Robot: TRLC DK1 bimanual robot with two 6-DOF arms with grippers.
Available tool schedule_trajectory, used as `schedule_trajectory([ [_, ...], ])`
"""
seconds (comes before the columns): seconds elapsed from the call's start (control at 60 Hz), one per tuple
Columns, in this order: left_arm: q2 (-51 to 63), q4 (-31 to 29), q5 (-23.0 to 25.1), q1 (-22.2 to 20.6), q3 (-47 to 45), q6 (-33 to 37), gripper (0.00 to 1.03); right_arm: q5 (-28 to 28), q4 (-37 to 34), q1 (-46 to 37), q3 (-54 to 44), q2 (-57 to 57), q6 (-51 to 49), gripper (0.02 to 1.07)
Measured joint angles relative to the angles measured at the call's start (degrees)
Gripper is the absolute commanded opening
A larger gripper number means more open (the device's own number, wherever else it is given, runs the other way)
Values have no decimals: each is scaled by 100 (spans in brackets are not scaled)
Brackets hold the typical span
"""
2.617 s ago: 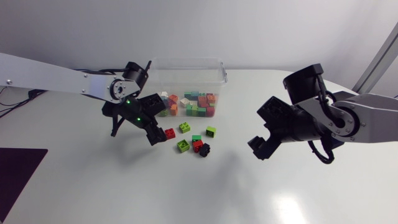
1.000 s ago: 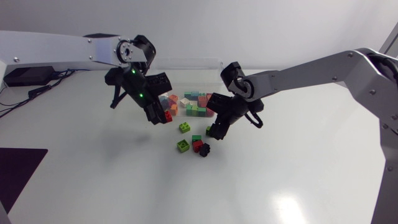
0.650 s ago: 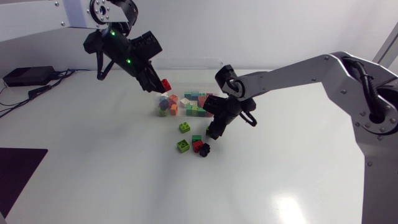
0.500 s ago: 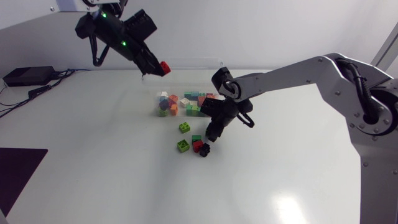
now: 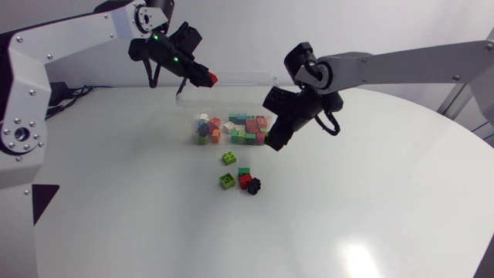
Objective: Place the duplo bricks in the container
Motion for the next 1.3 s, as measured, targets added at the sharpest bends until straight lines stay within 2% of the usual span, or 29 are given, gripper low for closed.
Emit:
schedule_trajectory([
  [0.017,42,81,-83,0,9,-66,70,-13,-33,2,35,-50,35,25],
  [0.083,101,319,-216,0,-2,-186,99,-20,-59,31,142,-162,98,25],
  [0.233,-146,1091,-289,7,-531,-273,99,-44,-164,118,411,-337,282,25],
  [0.433,-1193,1790,-407,4,-2175,-247,99,-68,-179,164,1021,-345,553,25],
  [0.5,-1867,2186,-411,-9,-3001,-166,99,-83,-175,162,1259,-337,654,25],
  [0.617,-2664,2358,-420,-103,-3744,11,99,-96,-157,162,1681,-223,813,25],
  [0.8,-3565,2527,-422,-511,-5093,420,99,-118,107,162,2218,291,1113,25],
  [0.967,-3600,2594,-422,-758,-5827,603,98,-120,358,151,2422,748,1307,25],
  [1.2,-3475,2940,-542,-1161,-6275,638,98,-107,831,151,2684,1121,1585,26],
  [1.25,-3377,3091,-660,-1279,-6349,636,98,-92,901,151,2782,1215,1631,30],
  [1.283,-3309,3139,-730,-1329,-6378,634,98,-48,940,151,2903,1285,1676,43],
  [1.3,-3283,3145,-732,-1344,-6384,636,98,-24,946,149,2957,1322,1703,55],
])
